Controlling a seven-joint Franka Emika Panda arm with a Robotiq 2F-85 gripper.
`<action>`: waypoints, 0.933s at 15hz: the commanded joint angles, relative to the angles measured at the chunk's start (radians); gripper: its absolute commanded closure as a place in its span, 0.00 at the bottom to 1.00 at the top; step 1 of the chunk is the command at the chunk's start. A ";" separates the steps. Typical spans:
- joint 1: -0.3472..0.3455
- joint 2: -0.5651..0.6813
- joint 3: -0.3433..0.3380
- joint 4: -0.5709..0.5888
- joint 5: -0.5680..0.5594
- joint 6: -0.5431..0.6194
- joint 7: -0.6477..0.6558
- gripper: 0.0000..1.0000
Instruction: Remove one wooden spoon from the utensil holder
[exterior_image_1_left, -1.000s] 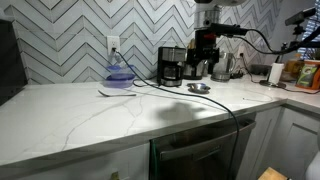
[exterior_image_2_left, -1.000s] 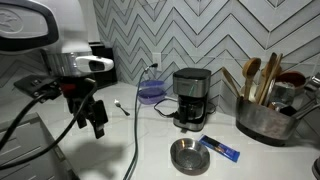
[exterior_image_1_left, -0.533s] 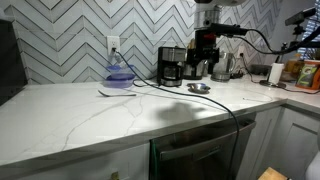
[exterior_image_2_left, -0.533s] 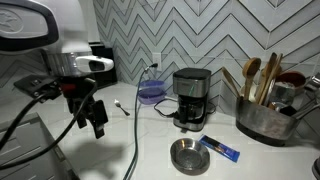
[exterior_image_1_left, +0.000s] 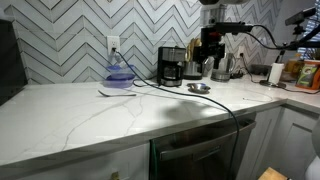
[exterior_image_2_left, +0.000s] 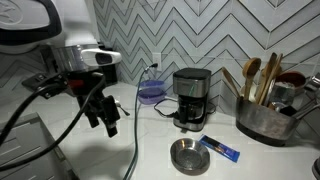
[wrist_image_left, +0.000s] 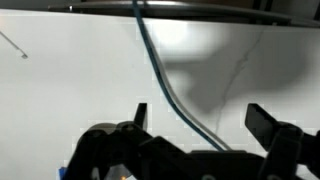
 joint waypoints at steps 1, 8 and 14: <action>-0.062 0.036 -0.057 0.041 -0.099 0.135 -0.023 0.00; -0.081 0.237 -0.170 0.173 -0.101 0.549 -0.166 0.00; -0.032 0.467 -0.258 0.321 0.150 0.807 -0.422 0.00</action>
